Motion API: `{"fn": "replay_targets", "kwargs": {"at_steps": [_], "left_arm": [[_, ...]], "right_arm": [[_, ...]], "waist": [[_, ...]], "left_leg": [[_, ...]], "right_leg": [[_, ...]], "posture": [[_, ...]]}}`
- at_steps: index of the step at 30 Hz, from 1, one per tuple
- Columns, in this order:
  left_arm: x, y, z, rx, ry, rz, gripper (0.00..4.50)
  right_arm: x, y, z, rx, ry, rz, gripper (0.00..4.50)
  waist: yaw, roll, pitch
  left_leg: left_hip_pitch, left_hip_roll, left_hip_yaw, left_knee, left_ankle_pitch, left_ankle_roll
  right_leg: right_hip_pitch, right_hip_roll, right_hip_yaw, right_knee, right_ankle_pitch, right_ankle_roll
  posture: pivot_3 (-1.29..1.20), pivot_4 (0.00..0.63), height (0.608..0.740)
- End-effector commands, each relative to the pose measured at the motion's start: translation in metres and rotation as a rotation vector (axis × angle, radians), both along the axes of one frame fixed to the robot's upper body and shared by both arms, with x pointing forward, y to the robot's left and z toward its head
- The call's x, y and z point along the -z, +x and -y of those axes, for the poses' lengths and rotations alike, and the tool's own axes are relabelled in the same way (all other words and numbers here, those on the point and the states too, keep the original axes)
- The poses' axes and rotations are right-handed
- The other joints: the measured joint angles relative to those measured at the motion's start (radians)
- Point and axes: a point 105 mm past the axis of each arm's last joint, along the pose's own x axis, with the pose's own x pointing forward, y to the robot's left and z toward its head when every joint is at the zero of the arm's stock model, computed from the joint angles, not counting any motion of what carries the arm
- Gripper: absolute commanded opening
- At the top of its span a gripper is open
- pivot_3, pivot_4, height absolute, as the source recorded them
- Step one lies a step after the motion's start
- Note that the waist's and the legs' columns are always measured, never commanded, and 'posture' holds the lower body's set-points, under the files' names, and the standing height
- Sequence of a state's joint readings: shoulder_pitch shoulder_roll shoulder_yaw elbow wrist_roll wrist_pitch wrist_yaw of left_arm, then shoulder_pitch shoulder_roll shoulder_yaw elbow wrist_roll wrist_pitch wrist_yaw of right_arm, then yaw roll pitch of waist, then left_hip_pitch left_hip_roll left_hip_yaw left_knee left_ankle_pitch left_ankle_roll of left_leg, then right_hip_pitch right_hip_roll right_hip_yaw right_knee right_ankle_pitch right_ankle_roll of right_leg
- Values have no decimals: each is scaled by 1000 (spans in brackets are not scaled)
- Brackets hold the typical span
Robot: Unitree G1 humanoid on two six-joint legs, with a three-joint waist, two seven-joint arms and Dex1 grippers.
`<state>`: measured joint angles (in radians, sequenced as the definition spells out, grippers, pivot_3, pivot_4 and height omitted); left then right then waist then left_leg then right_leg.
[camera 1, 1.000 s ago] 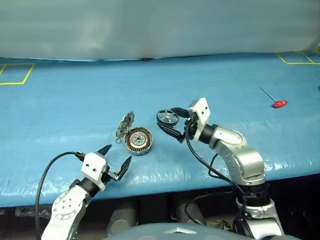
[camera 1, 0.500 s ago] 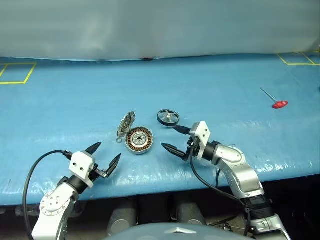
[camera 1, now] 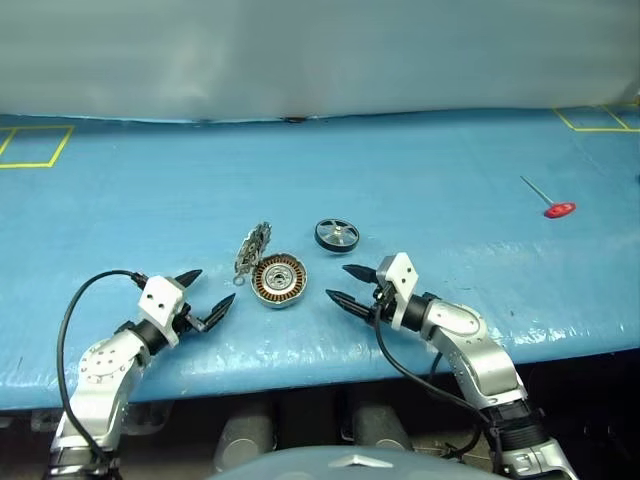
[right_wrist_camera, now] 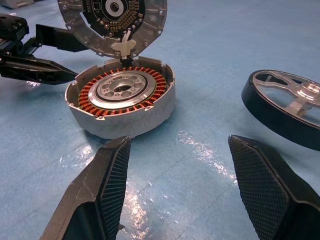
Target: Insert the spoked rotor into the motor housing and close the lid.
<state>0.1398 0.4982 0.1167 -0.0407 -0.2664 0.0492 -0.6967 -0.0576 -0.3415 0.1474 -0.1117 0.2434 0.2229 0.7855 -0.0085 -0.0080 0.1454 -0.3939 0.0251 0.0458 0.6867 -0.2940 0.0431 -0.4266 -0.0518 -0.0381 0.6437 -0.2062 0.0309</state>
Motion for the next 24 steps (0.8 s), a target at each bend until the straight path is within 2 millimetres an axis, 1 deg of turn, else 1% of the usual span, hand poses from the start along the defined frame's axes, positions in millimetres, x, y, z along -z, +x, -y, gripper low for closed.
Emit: {"fn": "replay_targets", "kwargs": {"at_steps": [1, 6, 10, 18, 24], "left_arm": [[-8, 5, 1, 46, -62, -29, 4500], [-7, 9, 3, 95, -53, -76, 4500], [-7, 14, 4, 140, -8, -103, 4500], [-9, 25, 9, 186, 56, -88, 4500], [-3, 28, 13, 215, 107, -93, 4500]], "right_arm": [[-12, 1, -1, 3, 10, 53, 3267], [-12, 0, -3, 2, 11, 49, 3267], [-13, 0, -6, 0, 14, 49, 3267], [-13, 1, -6, 2, 13, 43, 3267], [-13, 1, -6, 9, 15, 40, 3267]], "waist": [[-1, 0, 0], [-3, 0, 0], [0, 0, 0], [-1, 0, 0], [-1, 0, 0]], "left_leg": [[0, 0, 0, 0, 0, 0], [0, 0, 0, 0, 0, 0], [0, 0, 0, 0, 0, 0], [0, 0, 0, 1, 0, 0], [0, 0, 0, 1, 0, 0]], "right_leg": [[0, 0, 0, 0, 0, 0], [0, 0, 0, 0, 0, 0], [0, 1, 0, 0, 0, 0], [0, 0, 1, 0, 1, 1], [0, 1, 1, 1, 1, 1]], "posture": [[0, 150, 740], [0, 150, 740], [0, 150, 740], [0, 150, 740], [0, 150, 740]]}}
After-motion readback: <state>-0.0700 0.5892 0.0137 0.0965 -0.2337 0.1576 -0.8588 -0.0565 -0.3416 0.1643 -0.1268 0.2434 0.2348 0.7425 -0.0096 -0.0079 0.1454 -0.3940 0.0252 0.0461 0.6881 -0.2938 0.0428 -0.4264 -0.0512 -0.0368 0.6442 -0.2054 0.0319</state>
